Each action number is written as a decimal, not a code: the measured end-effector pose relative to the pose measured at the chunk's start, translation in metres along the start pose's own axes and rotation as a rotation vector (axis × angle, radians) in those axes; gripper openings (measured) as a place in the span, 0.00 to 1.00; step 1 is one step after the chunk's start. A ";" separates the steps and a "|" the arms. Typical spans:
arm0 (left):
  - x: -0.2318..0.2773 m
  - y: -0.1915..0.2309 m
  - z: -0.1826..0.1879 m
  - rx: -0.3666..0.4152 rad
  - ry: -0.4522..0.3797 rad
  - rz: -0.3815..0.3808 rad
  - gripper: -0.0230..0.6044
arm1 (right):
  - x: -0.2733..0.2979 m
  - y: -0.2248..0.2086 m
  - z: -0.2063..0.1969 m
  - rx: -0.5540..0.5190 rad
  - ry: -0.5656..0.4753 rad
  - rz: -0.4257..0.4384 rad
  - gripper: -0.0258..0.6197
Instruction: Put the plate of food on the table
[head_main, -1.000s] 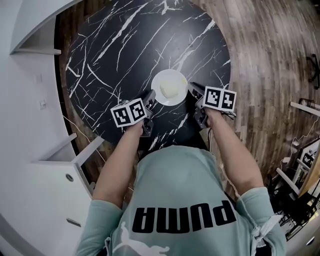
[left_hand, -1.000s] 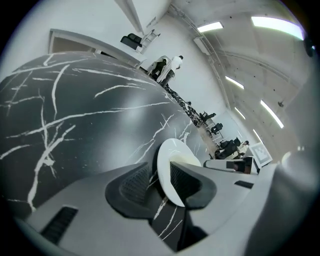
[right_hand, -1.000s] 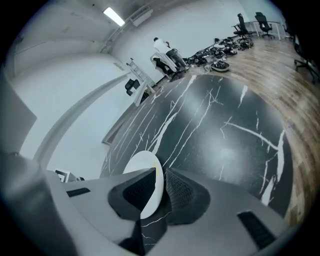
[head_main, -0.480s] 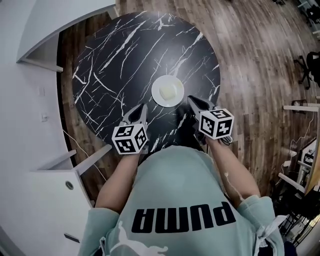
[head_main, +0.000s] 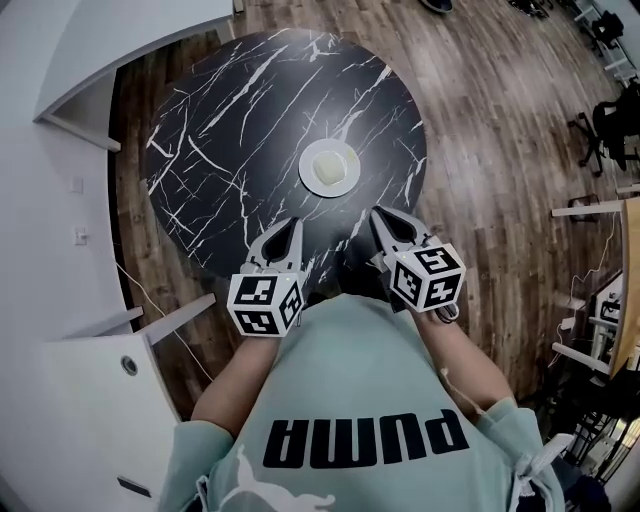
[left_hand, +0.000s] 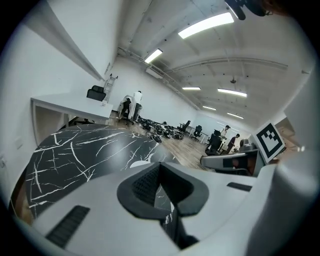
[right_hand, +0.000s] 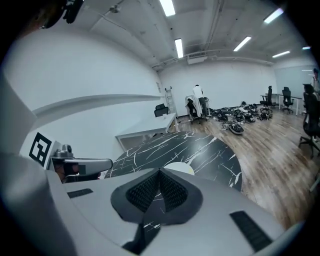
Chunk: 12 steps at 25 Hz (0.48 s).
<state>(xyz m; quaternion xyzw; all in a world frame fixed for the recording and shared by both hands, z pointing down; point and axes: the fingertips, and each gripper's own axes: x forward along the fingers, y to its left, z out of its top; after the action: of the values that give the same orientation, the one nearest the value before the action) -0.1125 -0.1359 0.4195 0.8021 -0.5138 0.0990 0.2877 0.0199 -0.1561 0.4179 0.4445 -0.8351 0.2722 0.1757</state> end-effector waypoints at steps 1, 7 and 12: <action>-0.005 -0.004 -0.001 -0.004 -0.007 -0.010 0.05 | -0.006 0.005 0.002 -0.017 -0.008 0.003 0.06; -0.024 -0.035 -0.008 -0.013 -0.035 -0.040 0.05 | -0.033 0.019 -0.007 -0.097 -0.007 0.032 0.05; -0.030 -0.065 -0.012 0.020 -0.048 -0.016 0.05 | -0.061 0.009 -0.013 -0.124 -0.029 0.056 0.06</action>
<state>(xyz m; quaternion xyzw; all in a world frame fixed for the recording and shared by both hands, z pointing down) -0.0669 -0.0859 0.3920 0.8112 -0.5133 0.0825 0.2679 0.0462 -0.1047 0.3927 0.4133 -0.8649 0.2182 0.1831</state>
